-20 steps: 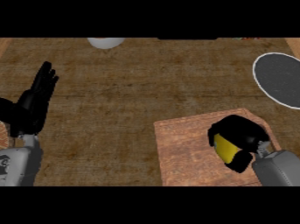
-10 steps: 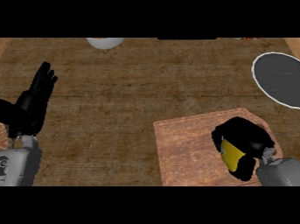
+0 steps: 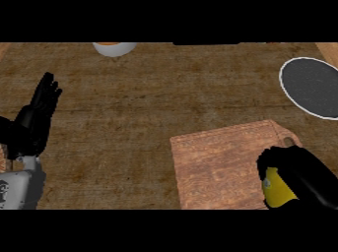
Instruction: Pick the lemon from the cutting board and place it in the pan
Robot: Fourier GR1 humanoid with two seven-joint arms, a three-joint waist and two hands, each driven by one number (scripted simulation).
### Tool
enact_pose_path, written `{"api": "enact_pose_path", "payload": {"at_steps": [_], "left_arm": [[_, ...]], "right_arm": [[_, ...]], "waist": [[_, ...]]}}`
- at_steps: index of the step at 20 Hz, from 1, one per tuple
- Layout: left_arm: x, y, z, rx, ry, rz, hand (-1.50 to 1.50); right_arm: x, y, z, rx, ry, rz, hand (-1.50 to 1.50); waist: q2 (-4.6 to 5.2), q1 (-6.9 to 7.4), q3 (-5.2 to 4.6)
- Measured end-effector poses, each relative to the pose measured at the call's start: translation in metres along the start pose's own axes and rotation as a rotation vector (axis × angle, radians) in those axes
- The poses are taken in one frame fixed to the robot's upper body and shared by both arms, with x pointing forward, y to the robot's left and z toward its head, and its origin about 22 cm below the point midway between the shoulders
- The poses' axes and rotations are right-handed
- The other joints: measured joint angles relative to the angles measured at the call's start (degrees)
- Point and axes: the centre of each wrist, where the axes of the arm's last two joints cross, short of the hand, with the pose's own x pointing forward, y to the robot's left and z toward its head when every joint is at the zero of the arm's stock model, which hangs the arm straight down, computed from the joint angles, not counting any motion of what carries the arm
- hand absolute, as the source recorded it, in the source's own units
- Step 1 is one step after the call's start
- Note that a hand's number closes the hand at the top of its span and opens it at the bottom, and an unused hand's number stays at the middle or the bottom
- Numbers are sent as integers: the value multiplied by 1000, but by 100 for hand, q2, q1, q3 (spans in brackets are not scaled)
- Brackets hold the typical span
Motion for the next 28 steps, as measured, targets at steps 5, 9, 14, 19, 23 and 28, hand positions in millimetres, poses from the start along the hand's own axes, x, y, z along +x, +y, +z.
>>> {"api": "enact_pose_path", "payload": {"at_steps": [5, 9, 14, 19, 23, 28], "left_arm": [[-3, -6, -2, -11, 0, -4, 0], [-3, -9, 2, -19, -4, 5, 0], [4, -9, -4, -27, -9, 0, 0], [6, -11, -5, -33, -10, 4, 0], [8, -10, -7, -43, -15, 5, 0], [5, -19, -8, -61, -23, 6, 0]], "right_arm": [[0, -34, 25, -212, 12, -76, 150], [-13, -57, 28, -340, 59, -129, 150], [-46, -83, 25, -441, 96, -285, 150], [-94, -113, 9, -512, 146, -416, 150], [-141, -120, -4, -542, 211, -394, 150], [-188, -121, -19, -592, 278, -325, 150]], "waist": [[12, 14, -2], [22, 84, -2], [35, 122, 0], [48, 181, 2], [69, 235, 5], [114, 340, 11]]}}
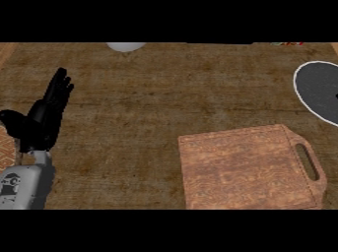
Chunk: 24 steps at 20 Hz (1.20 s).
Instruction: Pick the lemon from the cutting board and place it in the pan
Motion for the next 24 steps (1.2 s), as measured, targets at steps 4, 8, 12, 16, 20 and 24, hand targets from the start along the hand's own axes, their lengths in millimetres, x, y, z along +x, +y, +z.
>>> {"api": "enact_pose_path", "payload": {"at_steps": [4, 8, 12, 16, 20, 24], "left_arm": [[4, -5, -3, -21, -13, 3, 0], [9, -8, -6, -36, -26, 7, 0], [11, -15, -10, -48, -34, 14, 0], [11, -20, -10, -59, -43, 16, 0], [11, -24, -11, -65, -45, 16, 0], [13, -23, -14, -59, -47, 19, 0]], "right_arm": [[-25, -2, -12, -52, 33, 93, 150], [-43, 1, -18, -77, 61, 128, 150], [-58, 12, -16, -97, 80, 125, 150], [-67, 22, -14, -63, 123, 62, -150], [-76, 34, -8, 90, 192, -48, -150], [-82, 37, -4, 172, 201, -129, -150]], "waist": [[45, 109, 10], [89, 209, 20], [136, 276, 31], [166, 345, 38], [189, 387, 42], [193, 374, 48]]}}
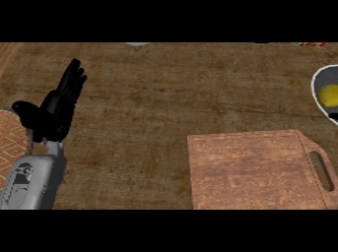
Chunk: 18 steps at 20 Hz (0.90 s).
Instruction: Pick the lemon from the cutting board and place it in the pan
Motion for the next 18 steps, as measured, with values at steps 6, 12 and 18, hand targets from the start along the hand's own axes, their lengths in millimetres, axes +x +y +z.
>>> {"api": "enact_pose_path", "payload": {"at_steps": [6, 12, 18], "left_arm": [[-3, 5, 4, 11, 7, -5, 0], [-8, 16, 10, 34, 15, -14, 0], [-11, 19, 13, 61, 32, -10, 0]], "right_arm": [[-4, -9, 3, -51, -73, -134, -150], [-24, -27, 22, -133, -128, -335, -150], [-47, -65, 55, -98, -117, -469, -150]], "waist": [[-33, -49, 4], [-83, -195, -1], [-139, -355, -7]]}}
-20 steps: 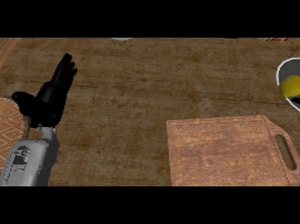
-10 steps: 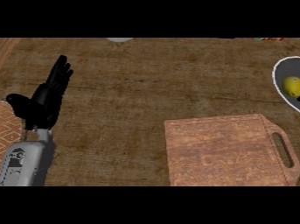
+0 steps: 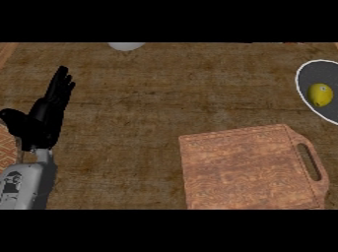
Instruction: Pick the lemon from the cutting board and place it in the pan
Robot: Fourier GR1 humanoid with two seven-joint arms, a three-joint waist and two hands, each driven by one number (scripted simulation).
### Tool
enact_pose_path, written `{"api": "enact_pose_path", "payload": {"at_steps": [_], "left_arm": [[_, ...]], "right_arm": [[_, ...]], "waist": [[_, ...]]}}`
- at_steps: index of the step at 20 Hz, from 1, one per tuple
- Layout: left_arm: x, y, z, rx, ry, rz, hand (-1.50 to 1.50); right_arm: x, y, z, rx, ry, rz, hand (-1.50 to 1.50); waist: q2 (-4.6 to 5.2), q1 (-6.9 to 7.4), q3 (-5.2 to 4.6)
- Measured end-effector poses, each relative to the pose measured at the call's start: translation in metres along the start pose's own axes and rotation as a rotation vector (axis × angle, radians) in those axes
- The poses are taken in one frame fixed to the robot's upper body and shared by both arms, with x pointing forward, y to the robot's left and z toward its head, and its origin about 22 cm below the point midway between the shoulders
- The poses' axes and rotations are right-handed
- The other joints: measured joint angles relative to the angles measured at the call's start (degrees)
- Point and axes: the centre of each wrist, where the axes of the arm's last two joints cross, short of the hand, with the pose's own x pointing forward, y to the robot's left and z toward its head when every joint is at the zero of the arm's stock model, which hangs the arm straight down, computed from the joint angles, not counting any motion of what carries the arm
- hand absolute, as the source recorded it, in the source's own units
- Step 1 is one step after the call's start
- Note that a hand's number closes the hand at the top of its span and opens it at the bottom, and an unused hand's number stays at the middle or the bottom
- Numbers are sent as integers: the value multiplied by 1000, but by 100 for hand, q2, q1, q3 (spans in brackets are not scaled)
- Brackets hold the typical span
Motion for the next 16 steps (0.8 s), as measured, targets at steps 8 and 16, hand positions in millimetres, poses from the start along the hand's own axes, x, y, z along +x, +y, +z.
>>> {"api": "enact_pose_path", "payload": {"at_steps": [8, 16], "left_arm": [[-3, 12, 5, 24, 19, -3, 0], [-4, 9, 6, 38, 28, -3, 0]], "right_arm": [[11, -56, 41, -26, 40, 16, -150], [12, -78, 67, -26, 77, 69, -150]], "waist": [[-74, -177, -8], [-102, -251, -11]]}}
